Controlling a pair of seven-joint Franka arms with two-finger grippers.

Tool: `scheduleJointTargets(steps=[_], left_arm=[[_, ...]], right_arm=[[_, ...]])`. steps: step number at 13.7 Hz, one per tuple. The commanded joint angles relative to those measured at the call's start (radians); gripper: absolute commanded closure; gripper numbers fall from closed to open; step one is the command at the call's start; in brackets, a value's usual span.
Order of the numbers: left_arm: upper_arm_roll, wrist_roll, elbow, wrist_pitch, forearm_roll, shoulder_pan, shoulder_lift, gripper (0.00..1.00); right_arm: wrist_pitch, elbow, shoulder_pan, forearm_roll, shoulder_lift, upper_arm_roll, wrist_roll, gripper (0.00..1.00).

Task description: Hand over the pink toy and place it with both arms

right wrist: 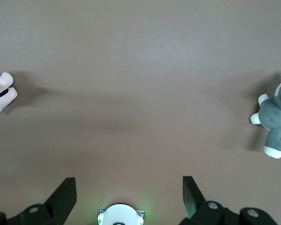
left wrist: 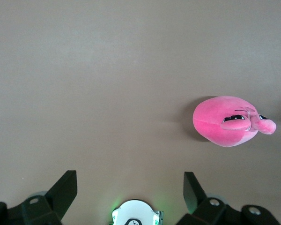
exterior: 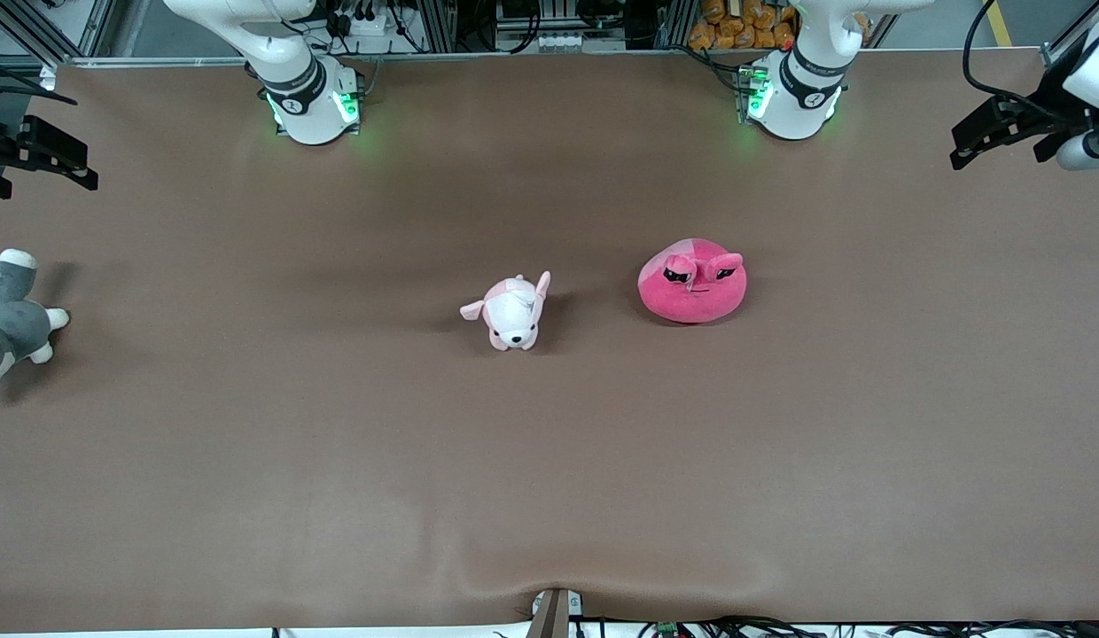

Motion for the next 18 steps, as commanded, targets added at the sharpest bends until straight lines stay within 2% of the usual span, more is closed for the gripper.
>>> scheduleJointTargets(steps=[1,18], left_arm=[[-0.004,0.015,0.012,-0.014,0.001,0.007,0.001,0.00],[-0.002,-0.019,-0.022,0.029,-0.024,0.013,0.026,0.00]], right_arm=[[-0.013,0.005,-0.012,-0.015,0.000,0.010,-0.002,0.00],[-0.046,0.000,-0.043,-0.015,0.012,0.010,0.002,0.00]])
